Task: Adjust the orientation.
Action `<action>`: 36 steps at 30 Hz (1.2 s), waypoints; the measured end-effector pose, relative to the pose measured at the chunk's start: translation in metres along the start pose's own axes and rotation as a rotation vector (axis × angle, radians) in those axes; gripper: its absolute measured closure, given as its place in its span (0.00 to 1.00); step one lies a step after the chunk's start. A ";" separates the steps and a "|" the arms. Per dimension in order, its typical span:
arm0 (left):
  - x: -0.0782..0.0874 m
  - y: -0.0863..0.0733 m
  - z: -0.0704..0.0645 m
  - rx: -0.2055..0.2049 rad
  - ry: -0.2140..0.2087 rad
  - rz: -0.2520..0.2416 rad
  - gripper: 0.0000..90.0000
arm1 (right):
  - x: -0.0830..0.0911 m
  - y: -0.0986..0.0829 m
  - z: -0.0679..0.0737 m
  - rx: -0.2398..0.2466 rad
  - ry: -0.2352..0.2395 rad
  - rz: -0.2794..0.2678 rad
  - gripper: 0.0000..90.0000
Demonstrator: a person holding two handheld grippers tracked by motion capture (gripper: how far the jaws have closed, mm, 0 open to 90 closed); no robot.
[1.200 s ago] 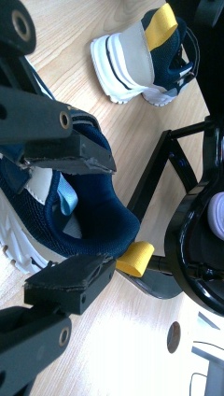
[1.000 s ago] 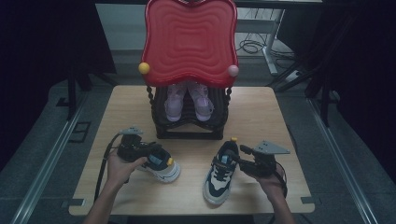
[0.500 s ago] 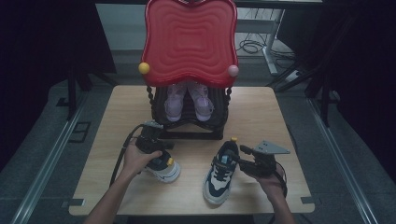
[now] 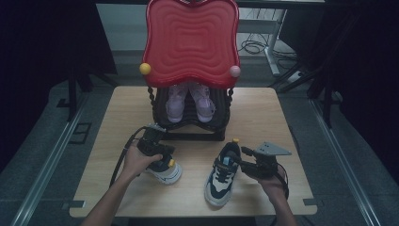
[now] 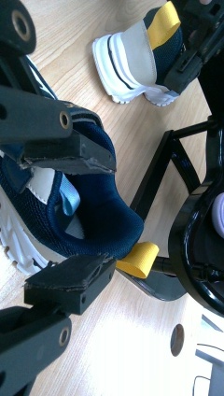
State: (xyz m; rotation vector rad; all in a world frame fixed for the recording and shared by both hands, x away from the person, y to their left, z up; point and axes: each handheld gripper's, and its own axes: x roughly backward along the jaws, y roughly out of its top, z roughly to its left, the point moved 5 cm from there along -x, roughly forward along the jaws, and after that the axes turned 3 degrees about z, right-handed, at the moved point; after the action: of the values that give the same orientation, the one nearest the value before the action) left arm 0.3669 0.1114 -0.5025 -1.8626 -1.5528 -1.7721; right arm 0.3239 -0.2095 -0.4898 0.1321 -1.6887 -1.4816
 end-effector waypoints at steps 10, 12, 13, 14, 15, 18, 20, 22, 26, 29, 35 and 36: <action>0.003 -0.010 -0.007 -0.028 -0.016 0.034 1.00 | 0.001 0.000 -0.001 -0.001 -0.002 -0.002 0.53; 0.005 -0.014 -0.010 -0.038 -0.020 0.042 1.00 | 0.001 0.000 -0.001 -0.001 -0.002 -0.003 0.53; 0.007 -0.016 -0.012 -0.042 -0.024 0.046 1.00 | 0.001 0.000 -0.001 -0.002 -0.002 -0.003 0.53; 0.008 -0.019 -0.014 -0.045 -0.031 0.048 1.00 | 0.002 0.000 -0.001 -0.003 -0.002 -0.004 0.53; 0.009 -0.022 -0.015 -0.049 -0.037 0.051 1.00 | 0.001 0.000 -0.002 -0.003 -0.003 -0.004 0.53; 0.012 -0.028 -0.017 -0.057 -0.051 0.056 1.00 | 0.001 0.000 -0.001 -0.002 -0.003 -0.003 0.53; 0.014 -0.031 -0.019 -0.063 -0.057 0.062 1.00 | 0.001 0.000 -0.001 -0.001 -0.004 -0.001 0.53; 0.016 -0.035 -0.021 -0.069 -0.059 0.068 1.00 | 0.001 0.000 -0.001 -0.001 -0.004 -0.001 0.53; 0.019 -0.041 -0.023 -0.076 -0.065 0.067 1.00 | 0.000 0.000 -0.001 0.001 -0.006 0.000 0.53; 0.021 -0.045 -0.025 -0.076 -0.077 0.063 1.00 | 0.000 0.000 -0.001 0.002 -0.006 0.001 0.53; 0.027 -0.052 -0.028 -0.083 -0.089 0.064 1.00 | 0.000 -0.001 -0.002 -0.001 -0.006 0.003 0.53; 0.028 -0.054 -0.029 -0.085 -0.090 0.065 1.00 | 0.000 -0.001 -0.002 -0.001 -0.006 0.003 0.53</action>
State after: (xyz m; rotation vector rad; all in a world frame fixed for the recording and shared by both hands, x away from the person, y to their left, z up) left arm 0.3034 0.1315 -0.4999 -2.0339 -1.4493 -1.7755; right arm 0.3244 -0.2112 -0.4907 0.1242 -1.6923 -1.4826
